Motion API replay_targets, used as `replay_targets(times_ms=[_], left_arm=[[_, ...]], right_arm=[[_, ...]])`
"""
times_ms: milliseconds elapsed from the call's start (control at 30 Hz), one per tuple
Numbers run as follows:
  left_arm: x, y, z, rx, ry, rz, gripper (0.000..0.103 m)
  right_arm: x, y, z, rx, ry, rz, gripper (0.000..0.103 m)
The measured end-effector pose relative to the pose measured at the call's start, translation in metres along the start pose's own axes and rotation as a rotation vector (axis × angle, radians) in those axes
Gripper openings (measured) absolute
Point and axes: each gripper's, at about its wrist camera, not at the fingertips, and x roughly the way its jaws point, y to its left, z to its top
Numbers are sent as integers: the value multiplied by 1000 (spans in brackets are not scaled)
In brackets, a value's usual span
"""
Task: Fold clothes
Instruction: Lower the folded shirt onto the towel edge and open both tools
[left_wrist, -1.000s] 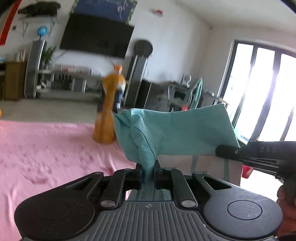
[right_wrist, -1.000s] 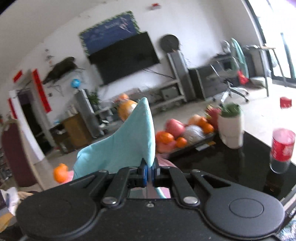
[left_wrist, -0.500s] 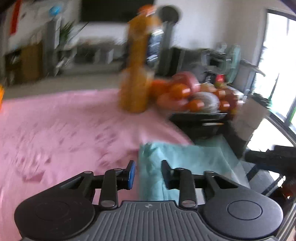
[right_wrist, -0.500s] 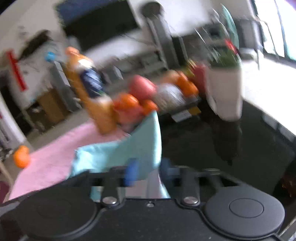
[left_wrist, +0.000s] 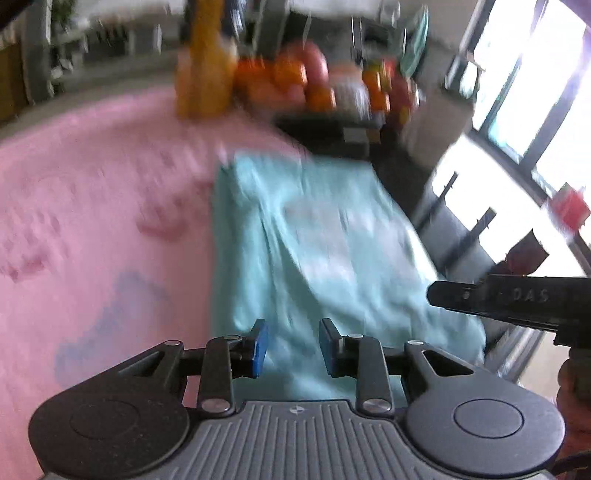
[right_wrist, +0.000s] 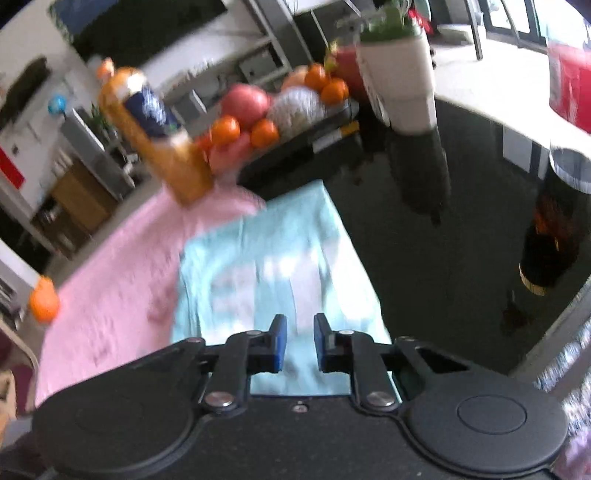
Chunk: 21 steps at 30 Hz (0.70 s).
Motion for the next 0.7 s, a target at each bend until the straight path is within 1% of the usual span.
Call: replay_targets(times_ms=[67,133,200,233,267,300,400,467,500,533,567,633,667,700], left_arm=[[-6,0,-3,-3,16,29,28],[-13,0,-6,-6,32,59,28],[-21,0,-9,-7,45,90,27],[-31,-1,-10,-3,43,110,28],[-40,-3,-10,3,40,130,28],[-51,-5,-10,12,35,145,31],[-86,-12,-7,22,21,171,43],[-112,-14,-7,16,-4,150,49],[-126,-15,-7,13,-17,137,52],[-137,-16,-8,11,-27,127,56],[-148,-17,-9,11,-39,118,58],[-169,-19,-13,16,-71,107,63],[-180,-20,-15,20,-87,101,66],[-188,-21,-16,23,-98,94,67]], right_arm=[[3,-5,-10,3,40,-47,17],[3,-12,-16,22,66,-87,15],[-10,-18,-19,68,51,-127,14],[-17,-19,-19,85,42,-147,15],[-25,-17,-19,98,31,-147,16],[-36,-14,-19,111,11,-123,16],[-75,3,-10,131,-41,-17,19],[-100,20,-3,107,-58,38,30],[-113,29,0,84,-56,47,33],[-125,39,2,54,-50,45,39],[-137,48,2,19,-43,39,49],[-157,61,-1,-40,-33,32,61],[-167,68,-2,-69,-28,28,65],[-177,73,-4,-94,-23,24,67]])
